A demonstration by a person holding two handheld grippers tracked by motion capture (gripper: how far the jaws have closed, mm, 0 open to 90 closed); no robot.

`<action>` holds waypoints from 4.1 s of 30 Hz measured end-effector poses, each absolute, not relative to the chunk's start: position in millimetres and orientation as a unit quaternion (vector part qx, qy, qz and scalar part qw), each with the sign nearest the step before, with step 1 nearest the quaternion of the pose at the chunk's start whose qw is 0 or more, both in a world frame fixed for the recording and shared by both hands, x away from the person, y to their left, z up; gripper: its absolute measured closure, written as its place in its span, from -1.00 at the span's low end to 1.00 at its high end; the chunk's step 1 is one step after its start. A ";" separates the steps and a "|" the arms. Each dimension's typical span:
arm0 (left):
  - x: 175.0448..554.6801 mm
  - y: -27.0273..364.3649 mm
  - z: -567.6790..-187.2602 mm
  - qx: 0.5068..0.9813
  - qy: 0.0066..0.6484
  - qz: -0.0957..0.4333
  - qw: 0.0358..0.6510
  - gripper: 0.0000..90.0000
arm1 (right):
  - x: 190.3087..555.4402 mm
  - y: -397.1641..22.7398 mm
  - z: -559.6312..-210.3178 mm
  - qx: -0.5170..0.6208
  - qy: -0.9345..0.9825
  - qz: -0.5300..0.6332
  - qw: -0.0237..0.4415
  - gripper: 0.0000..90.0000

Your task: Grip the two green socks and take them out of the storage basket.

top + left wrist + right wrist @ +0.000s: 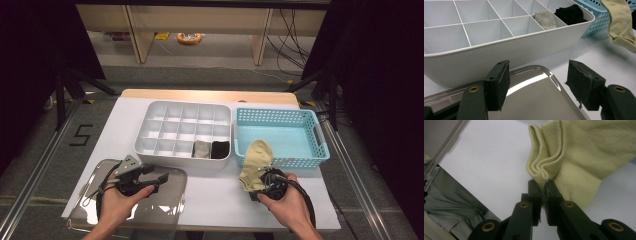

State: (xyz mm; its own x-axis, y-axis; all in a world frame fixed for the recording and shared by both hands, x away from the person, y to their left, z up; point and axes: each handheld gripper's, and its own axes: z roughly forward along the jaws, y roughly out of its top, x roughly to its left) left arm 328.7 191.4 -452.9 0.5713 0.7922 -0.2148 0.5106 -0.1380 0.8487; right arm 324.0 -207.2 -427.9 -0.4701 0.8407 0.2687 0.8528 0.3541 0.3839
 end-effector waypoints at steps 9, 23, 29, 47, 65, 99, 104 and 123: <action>328.1 189.8 -453.2 0.743 0.439 0.146 0.484 -0.24 | 318.6 -191.4 -440.7 -0.495 -0.836 -0.235 0.038 0.89; 326.6 185.3 -453.7 0.748 0.434 0.136 0.485 -0.24 | 315.3 -155.1 -452.7 -0.481 -0.837 -0.253 0.066 0.89; 325.6 174.4 -455.0 0.756 0.423 0.110 0.488 -0.21 | 317.3 -136.2 -455.2 -0.467 -0.837 -0.277 0.067 0.81; 327.9 108.9 -467.4 0.816 0.375 -0.028 0.440 -0.17 | 367.3 -229.6 -439.9 -0.568 -0.766 -0.300 -0.044 0.29; 330.8 72.7 -478.8 0.838 0.345 -0.033 0.421 -0.14 | 364.6 -230.2 -453.5 -0.595 -0.759 -0.265 -0.003 0.94; 326.1 40.6 -483.6 0.888 0.286 -0.018 0.360 0.82 | 346.9 -255.7 -442.4 -0.614 -0.735 -0.287 -0.023 0.46; 329.5 43.1 -481.3 0.891 0.287 -0.027 0.351 0.84 | 349.9 -252.9 -450.6 -0.601 -0.746 -0.286 -0.024 0.68; 354.0 72.4 -473.4 0.900 0.291 -0.047 0.322 0.81 | 328.9 -234.2 -453.2 -0.589 -0.767 -0.252 0.031 0.93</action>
State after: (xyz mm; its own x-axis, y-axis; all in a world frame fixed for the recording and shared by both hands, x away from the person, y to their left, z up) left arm 354.0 72.4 -473.4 0.8266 0.4932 -0.2710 0.5533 -0.6241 0.5516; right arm 328.9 -234.2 -453.2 -0.3050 0.8881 0.3438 0.9189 0.1797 0.3511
